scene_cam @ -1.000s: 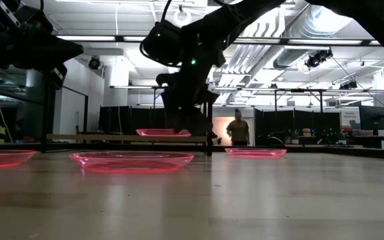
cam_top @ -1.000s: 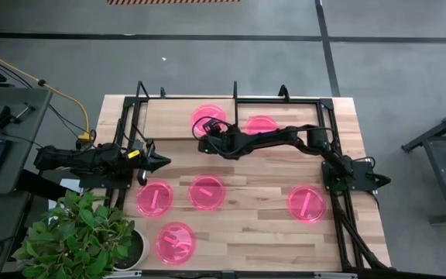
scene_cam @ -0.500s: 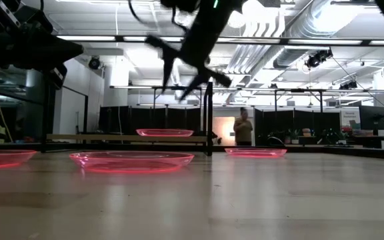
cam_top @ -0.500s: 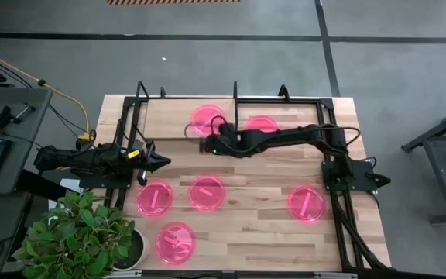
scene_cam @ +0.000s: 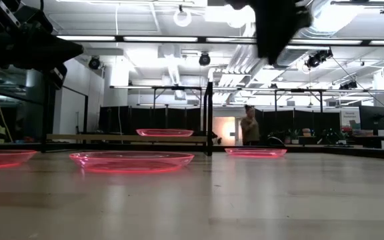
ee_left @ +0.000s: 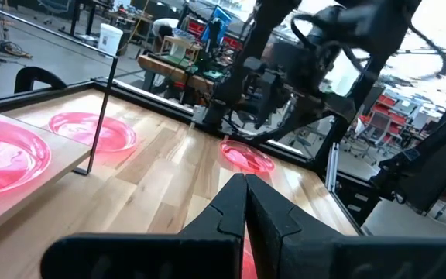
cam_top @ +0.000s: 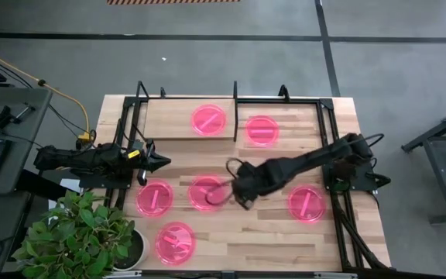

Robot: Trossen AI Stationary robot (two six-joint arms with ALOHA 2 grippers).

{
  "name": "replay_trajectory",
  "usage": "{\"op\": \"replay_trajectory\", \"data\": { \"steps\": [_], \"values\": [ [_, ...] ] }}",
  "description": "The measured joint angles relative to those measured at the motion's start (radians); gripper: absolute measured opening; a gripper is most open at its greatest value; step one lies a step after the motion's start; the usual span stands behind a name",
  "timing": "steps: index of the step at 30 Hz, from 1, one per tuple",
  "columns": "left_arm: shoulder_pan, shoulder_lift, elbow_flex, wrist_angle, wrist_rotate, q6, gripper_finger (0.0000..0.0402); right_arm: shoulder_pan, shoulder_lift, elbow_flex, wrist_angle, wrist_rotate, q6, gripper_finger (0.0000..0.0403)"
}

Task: Place and stack plates onto a shelf
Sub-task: Put the pink plate on the shelf

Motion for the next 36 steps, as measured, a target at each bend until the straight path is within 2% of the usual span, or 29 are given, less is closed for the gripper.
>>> {"op": "replay_trajectory", "data": {
  "steps": [4, 6, 9, 12, 14, 17, 20, 23, 26, 31, 33, 36],
  "values": [
    [0.0, 0.0, 0.0, 0.0, 0.0, 0.0, 0.0001, 0.058, -0.017, -0.014, -0.045, -0.013, -0.074, 0.016],
    [0.0, 0.0, 0.0, 0.0, 0.0, 0.0, 0.0001, 0.074, -0.06, -0.08, -0.025, -0.022, -0.098, 0.0159],
    [0.0, 0.0, 0.0, 0.0, 0.0, -0.009, 0.0001, 0.089, -0.178, -0.264, 0.033, -0.058, -0.07, 0.0149],
    [0.0, 0.0, 0.0, 0.001, 0.0, -0.037, 0.0001, 0.098, -0.356, -0.482, 0.155, -0.082, 0.004, 0.013],
    [0.0, 0.0, 0.0, 0.003, 0.0, -0.056, 0.0001, 0.1, -0.48, -0.621, 0.295, -0.082, 0.057, 0.0118],
    [0.0, 0.0, 0.0, 0.037, 0.0, -0.096, 0.0001, 0.096, -0.648, -0.807, 0.622, -0.049, 0.105, 0.0101],
    [0.0, 0.0, 0.0, 0.117, -0.005, -0.145, 0.0001, 0.085, -0.765, -0.962, 1.007, 0.055, 0.13, 0.0091],
    [0.0, 0.0, 0.0, 0.224, -0.039, -0.2, 0.0001, 0.077, -0.818, -1.077, 1.343, 0.165, 0.112, 0.009],
    [0.0, 0.0, 0.0, 0.32, -0.111, -0.235, 0.0001, 0.077, -0.824, -1.136, 1.545, 0.231, 0.025, 0.009],
    [0.0, 0.0, 0.0, 0.431, -0.243, -0.246, 0.0001, 0.077, -0.817, -1.135, 1.605, 0.326, -0.067, 0.009],
    [0.0, 0.005, 0.005, 0.436, -0.244, -0.285, 0.0002, 0.076, -0.816, -1.119, 1.607, 0.359, -0.085, 0.009],
    [-0.001, 0.057, 0.054, 0.319, -0.157, -0.398, 0.0019, 0.075, -0.816, -1.098, 1.606, 0.404, -0.115, 0.009]
  ]
}}
